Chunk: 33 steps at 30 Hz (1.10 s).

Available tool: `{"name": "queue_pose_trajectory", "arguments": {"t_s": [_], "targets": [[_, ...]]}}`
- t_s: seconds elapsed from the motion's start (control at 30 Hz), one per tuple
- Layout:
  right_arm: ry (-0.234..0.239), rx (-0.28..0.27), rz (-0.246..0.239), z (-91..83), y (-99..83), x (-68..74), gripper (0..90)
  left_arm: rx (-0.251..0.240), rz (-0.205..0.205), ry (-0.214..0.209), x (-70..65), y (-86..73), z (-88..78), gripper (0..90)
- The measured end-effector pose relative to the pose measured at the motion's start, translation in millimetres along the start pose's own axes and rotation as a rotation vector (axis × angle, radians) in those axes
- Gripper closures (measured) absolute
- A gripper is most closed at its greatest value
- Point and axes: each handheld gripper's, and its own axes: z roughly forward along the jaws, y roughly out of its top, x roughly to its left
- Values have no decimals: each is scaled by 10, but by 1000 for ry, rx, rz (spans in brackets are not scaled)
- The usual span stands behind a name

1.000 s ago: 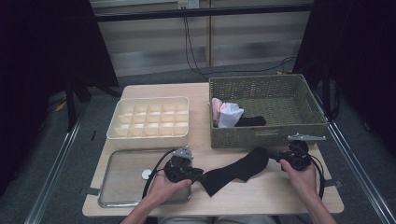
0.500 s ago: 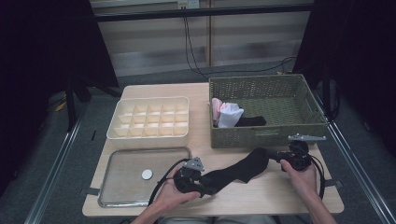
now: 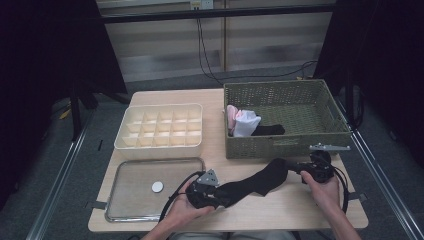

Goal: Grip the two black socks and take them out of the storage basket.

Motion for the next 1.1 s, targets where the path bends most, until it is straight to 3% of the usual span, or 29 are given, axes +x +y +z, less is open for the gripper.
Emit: {"name": "queue_pose_trajectory", "arguments": {"t_s": [0.13, 0.23, 0.3, 0.37, 0.53, 0.57, 0.77, 0.93, 1.1], "targets": [[9, -11, 10, -25, 7, -3, 864, 36, 6, -1, -42, 13, -25, 834], [22, -32, 14, -66, 22, -6, 864, 47, 34, -48, -76, -6, -74, 851], [51, -44, 44, -97, 25, -3, 864, 10, 26, -85, -99, -7, -134, 854], [41, -47, 31, -116, 26, 17, 863, -29, 15, -94, -101, 9, -228, 854], [1, -20, 36, -128, -11, 11, 861, -56, -10, -66, 61, -23, -397, 854], [-4, -12, 42, -129, -24, 2, 859, -59, -16, -75, 92, -43, -400, 853], [-53, 23, 48, -118, -81, -53, 829, -33, -21, -25, 187, -77, -345, 842], [-1, 6, 14, -96, -73, -10, 794, -47, -36, -11, 219, -62, -324, 835], [43, 40, -40, 34, -76, 99, 737, -62, -49, -3, 255, -59, -327, 819]]}}
